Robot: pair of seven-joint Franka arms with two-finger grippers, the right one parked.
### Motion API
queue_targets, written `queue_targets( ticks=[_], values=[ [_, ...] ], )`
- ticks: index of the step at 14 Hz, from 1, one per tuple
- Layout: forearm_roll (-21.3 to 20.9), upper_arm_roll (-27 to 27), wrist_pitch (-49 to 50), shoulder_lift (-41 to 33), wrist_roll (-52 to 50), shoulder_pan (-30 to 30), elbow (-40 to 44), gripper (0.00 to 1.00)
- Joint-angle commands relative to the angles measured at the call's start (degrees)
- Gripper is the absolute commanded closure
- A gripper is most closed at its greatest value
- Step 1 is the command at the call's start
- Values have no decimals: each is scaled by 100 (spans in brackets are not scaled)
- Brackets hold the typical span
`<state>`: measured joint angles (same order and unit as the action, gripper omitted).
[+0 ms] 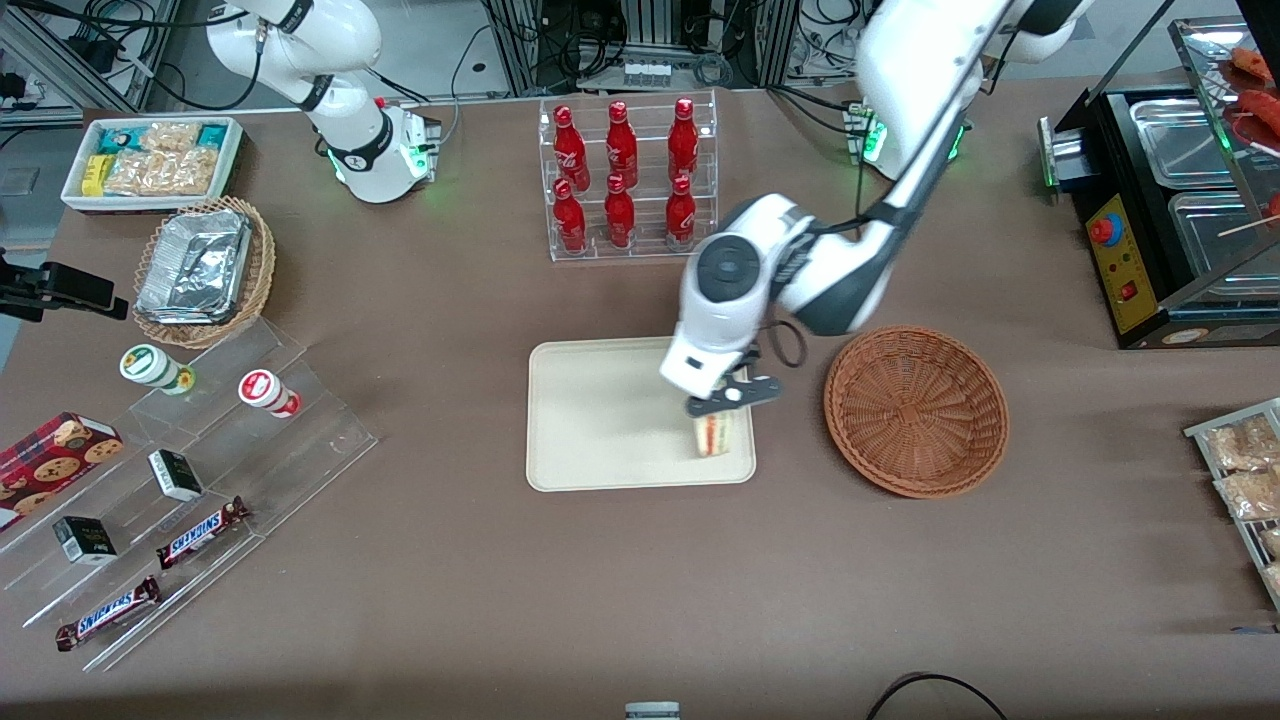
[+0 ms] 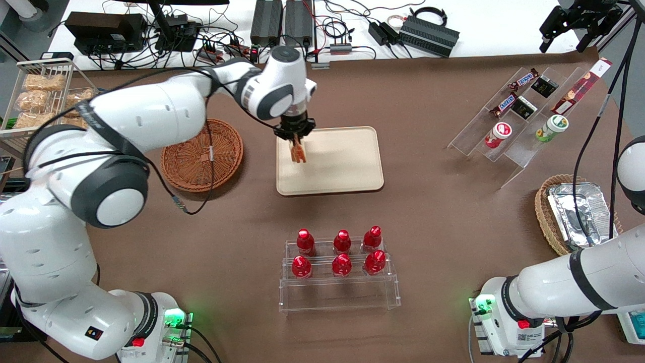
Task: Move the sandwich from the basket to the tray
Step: 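Lift the sandwich and carry it over the cream tray, then lower the sandwich onto the tray and open the left gripper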
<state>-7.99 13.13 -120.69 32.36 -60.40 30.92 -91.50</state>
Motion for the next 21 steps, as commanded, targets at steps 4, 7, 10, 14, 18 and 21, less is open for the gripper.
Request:
queue_targets(
  ticks=[4,7,10,14,18,21],
  values=[
    [-264,-100,115,894,-754,695,1194,100],
    [-448,-109,142,1175,-1209,836,1476,100],
    [-458,-109,212,1334,-1378,854,1617,100],
    [-449,-91,843,1570,-1413,854,2099,100],
    [-440,-65,880,1677,-1422,854,2224,100],
    [-422,-56,827,1878,-1562,854,2460,100]
  ],
)
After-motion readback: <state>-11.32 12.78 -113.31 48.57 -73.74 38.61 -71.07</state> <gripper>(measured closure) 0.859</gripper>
